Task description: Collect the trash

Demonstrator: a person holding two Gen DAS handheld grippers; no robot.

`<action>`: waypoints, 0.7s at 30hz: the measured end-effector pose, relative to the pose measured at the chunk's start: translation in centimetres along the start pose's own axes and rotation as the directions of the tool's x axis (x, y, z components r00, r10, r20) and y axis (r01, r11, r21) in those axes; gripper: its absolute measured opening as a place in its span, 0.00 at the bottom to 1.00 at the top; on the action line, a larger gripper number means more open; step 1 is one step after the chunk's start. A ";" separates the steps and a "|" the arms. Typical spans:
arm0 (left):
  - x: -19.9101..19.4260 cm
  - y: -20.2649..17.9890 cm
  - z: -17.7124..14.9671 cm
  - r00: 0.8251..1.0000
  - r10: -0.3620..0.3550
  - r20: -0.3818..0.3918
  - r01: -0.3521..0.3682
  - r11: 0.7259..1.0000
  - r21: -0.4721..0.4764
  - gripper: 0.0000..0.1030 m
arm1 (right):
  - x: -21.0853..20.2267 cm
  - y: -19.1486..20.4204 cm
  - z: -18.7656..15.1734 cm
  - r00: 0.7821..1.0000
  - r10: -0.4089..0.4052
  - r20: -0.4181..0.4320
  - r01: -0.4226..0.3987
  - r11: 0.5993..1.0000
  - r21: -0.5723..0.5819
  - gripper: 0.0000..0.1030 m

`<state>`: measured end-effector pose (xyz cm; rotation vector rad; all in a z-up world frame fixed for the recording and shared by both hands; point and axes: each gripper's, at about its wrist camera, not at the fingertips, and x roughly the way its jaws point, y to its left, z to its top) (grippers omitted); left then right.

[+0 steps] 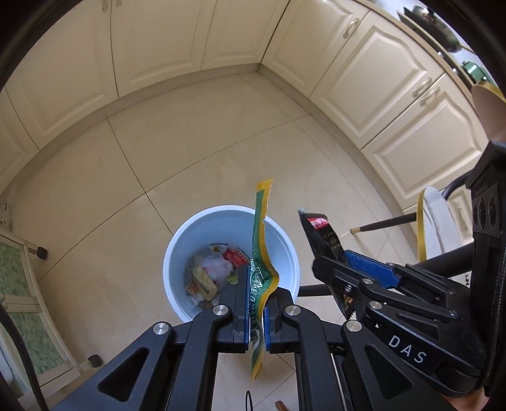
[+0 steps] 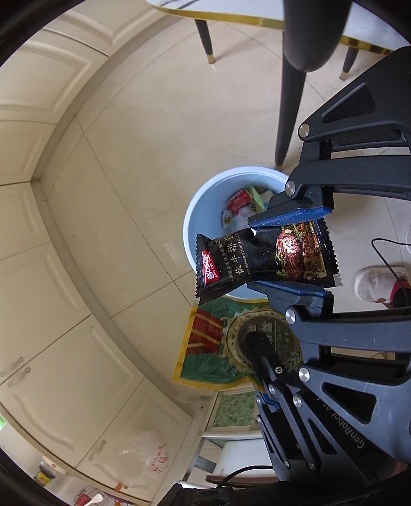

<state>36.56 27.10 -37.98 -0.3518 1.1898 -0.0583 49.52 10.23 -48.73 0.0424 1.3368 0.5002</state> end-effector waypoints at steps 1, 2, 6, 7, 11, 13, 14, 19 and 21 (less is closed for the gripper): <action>0.1 1.5 0.6 1.000 -0.001 0.004 0.001 1.000 0.002 0.03 | 0.1 -0.1 0.0 1.000 0.006 0.003 -0.006 1.000 0.002 0.32; 0.3 2.0 0.8 1.000 -0.001 0.002 0.001 1.000 0.006 0.03 | 0.1 0.0 0.1 1.000 0.006 0.007 -0.006 1.000 0.000 0.32; 0.6 3.1 0.2 1.000 0.006 0.003 -0.006 1.000 -0.002 0.05 | 0.4 0.6 0.2 1.000 0.000 0.024 0.000 1.000 0.005 0.37; 0.7 3.1 0.2 1.000 0.017 -0.003 -0.017 1.000 -0.007 0.11 | 0.5 0.6 0.2 1.000 -0.010 0.024 0.010 1.000 0.007 0.39; 0.5 3.5 0.5 0.997 0.071 -0.008 -0.072 0.996 -0.046 0.49 | 0.4 0.1 0.5 0.999 -0.027 0.027 0.027 0.999 0.032 0.45; -0.2 3.7 0.3 0.999 0.054 0.006 -0.054 0.996 -0.072 0.59 | 0.1 -0.3 0.6 0.999 -0.038 0.032 0.037 0.998 0.050 0.53; -0.3 3.7 0.1 0.999 0.043 0.008 -0.042 0.996 -0.082 0.60 | -0.2 -0.4 0.6 0.999 -0.039 0.036 0.037 0.998 0.056 0.59; -1.3 3.2 -0.4 0.997 0.068 0.024 -0.066 0.995 -0.076 0.63 | -1.2 -0.1 0.6 0.998 -0.049 0.040 0.047 0.998 0.041 0.66; -2.2 2.9 -0.7 0.996 0.078 0.033 -0.075 0.995 -0.072 0.63 | -1.7 0.2 0.3 0.998 -0.051 0.040 0.049 0.998 0.038 0.69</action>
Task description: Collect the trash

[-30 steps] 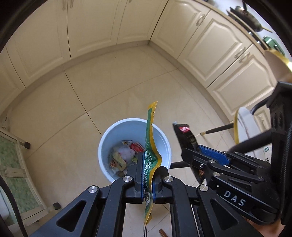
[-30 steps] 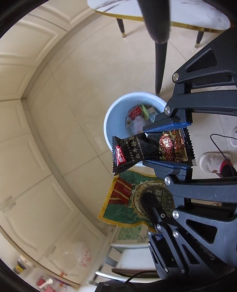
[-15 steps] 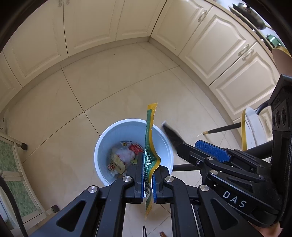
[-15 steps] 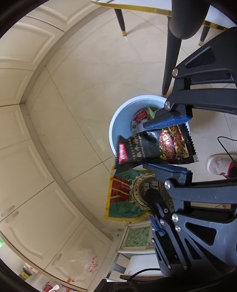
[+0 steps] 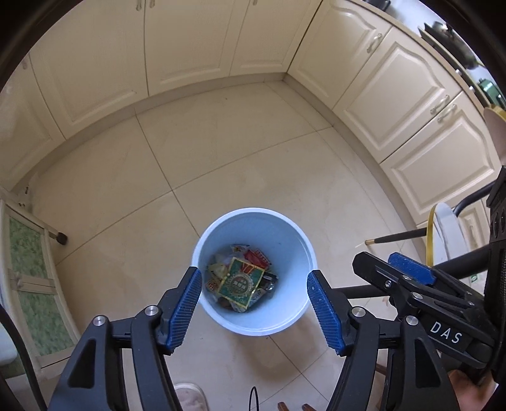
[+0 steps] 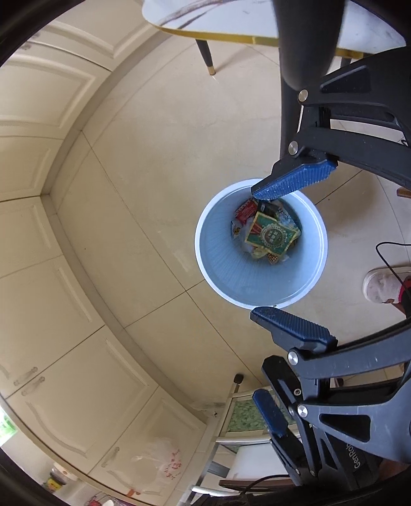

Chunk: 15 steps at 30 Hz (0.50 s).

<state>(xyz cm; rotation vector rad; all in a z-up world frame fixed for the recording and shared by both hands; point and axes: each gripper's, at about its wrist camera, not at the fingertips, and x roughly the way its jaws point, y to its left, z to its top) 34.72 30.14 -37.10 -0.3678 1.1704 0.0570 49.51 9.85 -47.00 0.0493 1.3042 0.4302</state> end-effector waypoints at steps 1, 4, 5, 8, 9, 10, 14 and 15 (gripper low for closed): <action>-0.6 -0.2 -0.2 1.000 0.003 0.009 -0.003 1.000 0.005 0.64 | -0.2 0.0 0.0 1.000 0.000 0.001 0.000 1.000 -0.003 0.71; -2.2 -0.5 -0.9 0.997 0.054 0.051 -0.055 0.998 0.024 0.73 | -1.3 0.6 -0.3 1.000 -0.011 0.010 0.011 1.000 -0.022 0.80; -2.6 -0.8 -1.3 0.996 0.059 0.065 -0.061 0.998 0.029 0.73 | -1.6 0.9 -0.5 1.000 -0.010 0.008 0.010 1.000 -0.027 0.82; -3.8 -0.8 -2.4 0.995 0.060 0.081 -0.062 0.998 0.025 0.75 | -2.7 1.9 -1.1 1.000 -0.012 0.013 0.012 0.999 -0.051 0.87; -4.4 -0.6 -3.0 0.994 0.062 0.089 -0.064 0.998 0.022 0.76 | -3.2 2.3 -1.3 1.000 -0.014 0.016 0.015 0.998 -0.060 0.88; -4.8 -0.3 -3.4 0.993 0.065 0.096 -0.068 0.998 0.020 0.77 | -3.5 2.7 -1.6 1.000 -0.010 0.019 0.012 0.998 -0.069 0.89; -6.5 1.0 -5.0 0.991 0.078 0.110 -0.079 0.997 0.005 0.80 | -5.0 4.3 -2.6 0.999 -0.011 0.030 0.014 0.995 -0.100 0.93; -7.0 1.3 -5.2 0.991 0.077 0.111 -0.077 0.997 -0.002 0.82 | -5.4 4.7 -2.8 0.999 -0.012 0.033 0.015 0.994 -0.104 0.94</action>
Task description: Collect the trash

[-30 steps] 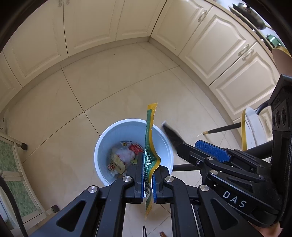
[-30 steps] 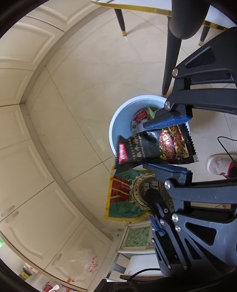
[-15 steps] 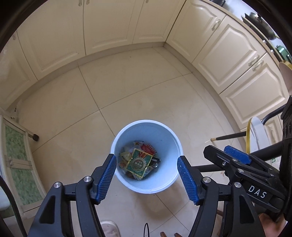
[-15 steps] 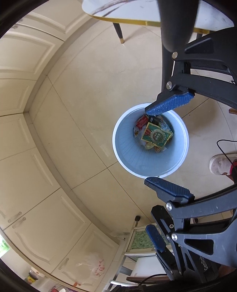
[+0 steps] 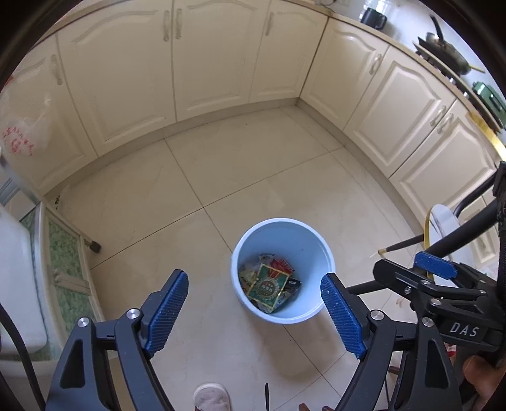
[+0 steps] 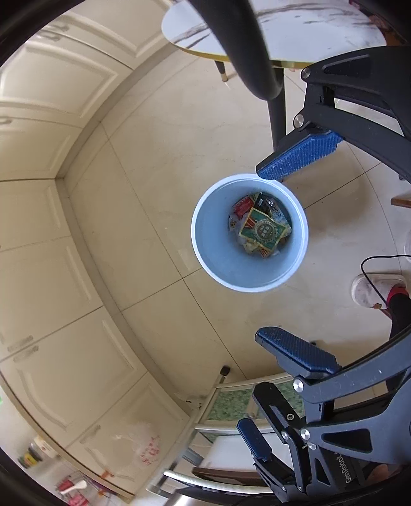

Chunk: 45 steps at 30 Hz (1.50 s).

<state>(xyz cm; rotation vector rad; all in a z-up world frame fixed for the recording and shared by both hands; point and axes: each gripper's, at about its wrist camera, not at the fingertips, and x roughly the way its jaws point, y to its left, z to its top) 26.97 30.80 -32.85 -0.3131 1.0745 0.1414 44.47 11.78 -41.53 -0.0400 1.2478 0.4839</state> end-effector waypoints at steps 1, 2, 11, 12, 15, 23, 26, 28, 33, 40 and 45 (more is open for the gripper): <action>-0.8 0.4 -0.1 1.000 -0.001 0.000 0.001 1.000 -0.006 0.83 | -0.3 0.3 -0.2 1.000 -0.004 0.000 0.004 1.000 -0.003 0.95; -1.2 0.5 -0.4 1.000 0.000 0.000 0.000 1.000 -0.009 0.84 | -0.6 0.7 -0.4 1.000 -0.004 0.002 0.004 1.000 -0.005 0.95; -9.8 2.8 -1.1 1.000 -0.007 0.026 0.007 0.999 -0.034 0.92 | -5.2 3.8 -2.3 0.999 -0.036 0.002 0.036 0.999 -0.031 1.00; -10.6 3.0 -1.3 0.999 -0.009 0.032 0.010 1.000 -0.029 0.93 | -6.0 4.3 -2.6 0.999 -0.033 0.009 0.034 0.999 -0.038 1.00; -13.0 3.4 -2.1 0.998 -0.044 0.044 0.046 0.999 -0.029 0.97 | -8.0 5.3 -3.5 0.997 -0.067 0.032 0.069 0.995 -0.071 1.00; -19.2 4.0 -4.0 0.997 0.010 0.078 -0.008 1.000 -0.028 0.99 | -13.8 8.4 -5.4 0.984 -0.138 0.116 0.154 0.977 -0.145 1.00; -22.3 3.3 -5.4 0.992 -0.004 0.123 0.007 1.000 -0.027 0.99 | -16.7 9.1 -6.3 0.975 -0.141 0.169 0.168 0.974 -0.155 1.00; -24.1 2.7 -6.4 0.988 -0.001 0.153 0.005 1.000 -0.026 0.99 | -18.6 9.3 -7.2 0.965 -0.160 0.210 0.195 0.967 -0.162 1.00; -29.4 0.8 -9.1 0.969 0.014 0.245 -0.017 1.000 0.008 0.99 | -24.6 9.9 -9.4 0.921 -0.211 0.327 0.273 0.949 -0.158 1.00; -36.0 -3.1 -15.2 0.919 -0.008 0.394 -0.010 0.999 0.041 0.99 | -32.3 9.9 -12.7 0.852 -0.266 0.451 0.351 0.929 -0.116 1.00; -40.2 -5.6 -20.4 0.861 -0.038 0.507 -0.005 0.996 0.084 0.99 | -37.9 8.2 -15.5 0.802 -0.300 0.516 0.379 0.924 -0.051 1.00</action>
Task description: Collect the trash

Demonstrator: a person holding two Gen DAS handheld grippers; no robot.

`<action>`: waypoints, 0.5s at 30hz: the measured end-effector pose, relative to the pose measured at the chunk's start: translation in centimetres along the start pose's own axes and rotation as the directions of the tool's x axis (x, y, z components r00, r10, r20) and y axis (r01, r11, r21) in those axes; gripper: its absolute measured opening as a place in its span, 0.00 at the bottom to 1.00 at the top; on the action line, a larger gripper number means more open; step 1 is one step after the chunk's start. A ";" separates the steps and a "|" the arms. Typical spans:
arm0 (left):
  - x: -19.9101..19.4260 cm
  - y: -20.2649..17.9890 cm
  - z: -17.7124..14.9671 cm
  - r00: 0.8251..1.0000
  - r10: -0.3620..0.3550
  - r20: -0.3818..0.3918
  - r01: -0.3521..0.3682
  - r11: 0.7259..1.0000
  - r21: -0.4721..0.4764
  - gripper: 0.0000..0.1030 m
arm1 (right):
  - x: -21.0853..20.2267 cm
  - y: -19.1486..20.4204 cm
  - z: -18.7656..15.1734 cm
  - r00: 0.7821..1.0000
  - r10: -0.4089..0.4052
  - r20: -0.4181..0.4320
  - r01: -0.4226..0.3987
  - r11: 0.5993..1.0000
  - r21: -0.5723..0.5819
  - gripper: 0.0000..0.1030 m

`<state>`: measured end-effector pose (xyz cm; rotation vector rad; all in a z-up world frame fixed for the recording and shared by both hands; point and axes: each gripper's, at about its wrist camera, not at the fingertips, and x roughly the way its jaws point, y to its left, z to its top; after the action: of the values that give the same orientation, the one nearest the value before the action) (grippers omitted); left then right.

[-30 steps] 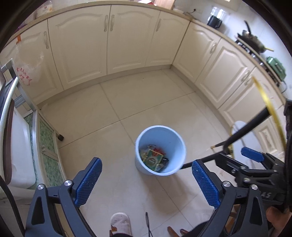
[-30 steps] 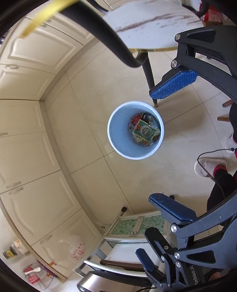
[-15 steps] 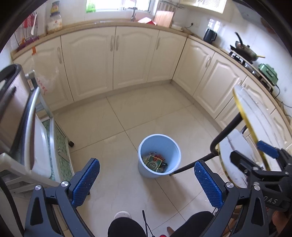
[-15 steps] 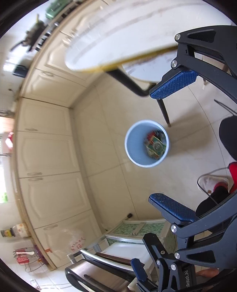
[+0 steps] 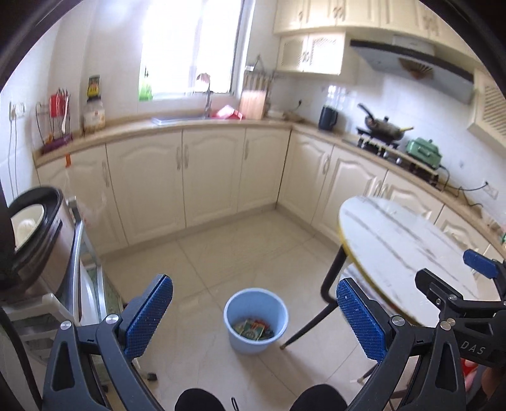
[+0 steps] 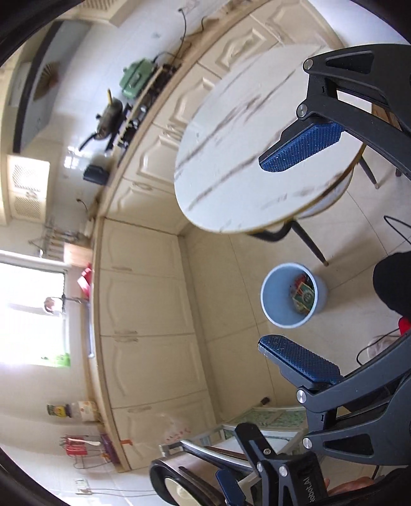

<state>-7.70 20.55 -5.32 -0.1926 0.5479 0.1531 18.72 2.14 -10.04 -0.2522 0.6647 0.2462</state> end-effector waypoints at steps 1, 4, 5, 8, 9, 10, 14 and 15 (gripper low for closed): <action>-1.4 -0.6 -0.3 0.999 -0.004 0.033 0.003 1.000 0.010 0.99 | -1.1 -0.9 -0.1 1.000 -0.003 0.016 0.003 1.000 0.017 1.00; -5.5 -2.0 -2.4 0.993 -0.026 0.112 0.021 0.999 0.044 0.99 | -4.0 -3.4 -0.7 0.998 -0.009 0.058 0.005 0.998 0.060 1.00; -6.9 -2.7 -2.7 0.990 -0.032 0.135 0.024 0.998 0.060 0.99 | -4.8 -4.1 -0.8 0.997 -0.012 0.070 0.007 0.997 0.072 1.00; -10.3 -3.6 -5.0 0.980 -0.043 0.194 0.027 0.996 0.088 0.99 | -7.2 -6.1 -0.9 0.994 -0.025 0.111 0.013 0.994 0.108 1.00; -11.3 -3.8 -5.5 0.975 -0.051 0.214 0.032 0.995 0.091 0.99 | -7.9 -6.5 -1.0 0.992 -0.034 0.124 0.019 0.992 0.121 1.00; -12.1 -4.0 -6.1 0.972 -0.061 0.225 0.039 0.994 0.098 0.99 | -8.5 -7.1 -1.0 0.989 -0.040 0.140 0.021 0.991 0.132 1.00; -15.0 -4.4 -7.7 0.961 -0.074 0.265 0.039 0.990 0.133 0.99 | -10.5 -8.7 -1.0 0.981 -0.050 0.189 0.018 0.987 0.163 1.00; -15.7 -4.5 -8.2 0.958 -0.078 0.277 0.040 0.989 0.140 0.99 | -11.0 -8.9 -1.0 0.978 -0.048 0.201 0.014 0.986 0.166 1.00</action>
<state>-24.16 12.87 -3.26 -0.0548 0.2663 0.0827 12.49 -8.09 -2.48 -0.0778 0.4730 0.1833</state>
